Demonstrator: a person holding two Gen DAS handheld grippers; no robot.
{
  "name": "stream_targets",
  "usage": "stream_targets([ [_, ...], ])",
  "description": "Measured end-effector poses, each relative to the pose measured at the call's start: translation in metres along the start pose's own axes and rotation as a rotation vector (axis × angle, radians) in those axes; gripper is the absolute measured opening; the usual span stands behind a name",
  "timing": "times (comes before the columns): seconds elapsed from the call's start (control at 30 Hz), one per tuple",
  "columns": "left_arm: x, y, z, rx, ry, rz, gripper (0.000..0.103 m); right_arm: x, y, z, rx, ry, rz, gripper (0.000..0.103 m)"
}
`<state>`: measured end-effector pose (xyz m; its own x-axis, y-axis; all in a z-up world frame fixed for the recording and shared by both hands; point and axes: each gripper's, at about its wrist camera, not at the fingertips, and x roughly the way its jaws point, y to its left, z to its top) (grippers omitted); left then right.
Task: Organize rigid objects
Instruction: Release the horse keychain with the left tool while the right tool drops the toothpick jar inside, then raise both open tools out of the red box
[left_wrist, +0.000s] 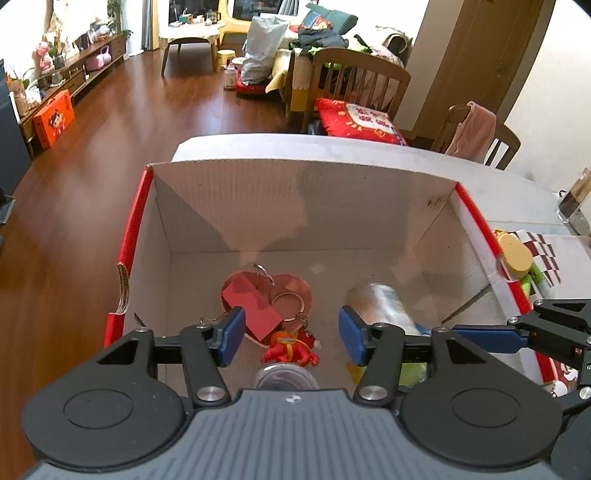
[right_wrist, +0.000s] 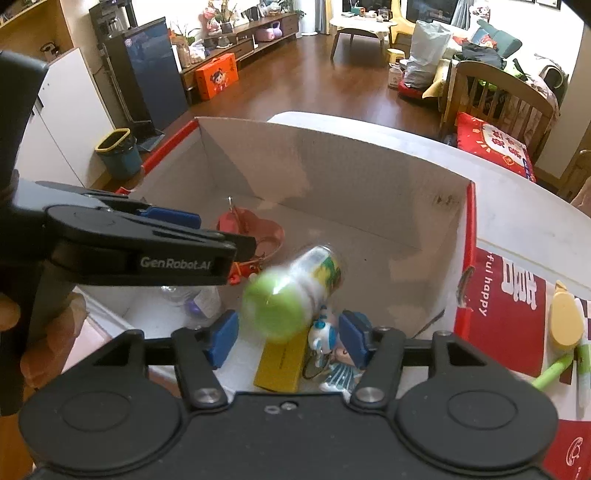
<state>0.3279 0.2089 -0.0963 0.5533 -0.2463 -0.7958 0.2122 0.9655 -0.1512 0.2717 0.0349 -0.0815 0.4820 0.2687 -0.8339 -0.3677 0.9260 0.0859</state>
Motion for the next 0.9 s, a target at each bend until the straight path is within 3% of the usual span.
stream_targets([
  [0.4, -0.038, -0.013, -0.009, 0.019, -0.063, 0.028, 0.056, -0.045, -0.008, -0.006, 0.021, -0.087, 0.031, 0.065],
  [0.5, -0.05, -0.017, -0.012, 0.006, -0.086, 0.029, 0.064, -0.058, -0.009, -0.009, 0.027, -0.11, 0.04, 0.069],
  [0.8, -0.088, -0.041, -0.02, 0.029, -0.157, 0.04, 0.065, -0.098, -0.02, -0.024, 0.039, -0.187, 0.081, 0.078],
  [0.9, -0.097, -0.05, -0.023, 0.034, -0.177, 0.042, 0.073, -0.108, -0.026, -0.031, 0.044, -0.205, 0.085, 0.082],
])
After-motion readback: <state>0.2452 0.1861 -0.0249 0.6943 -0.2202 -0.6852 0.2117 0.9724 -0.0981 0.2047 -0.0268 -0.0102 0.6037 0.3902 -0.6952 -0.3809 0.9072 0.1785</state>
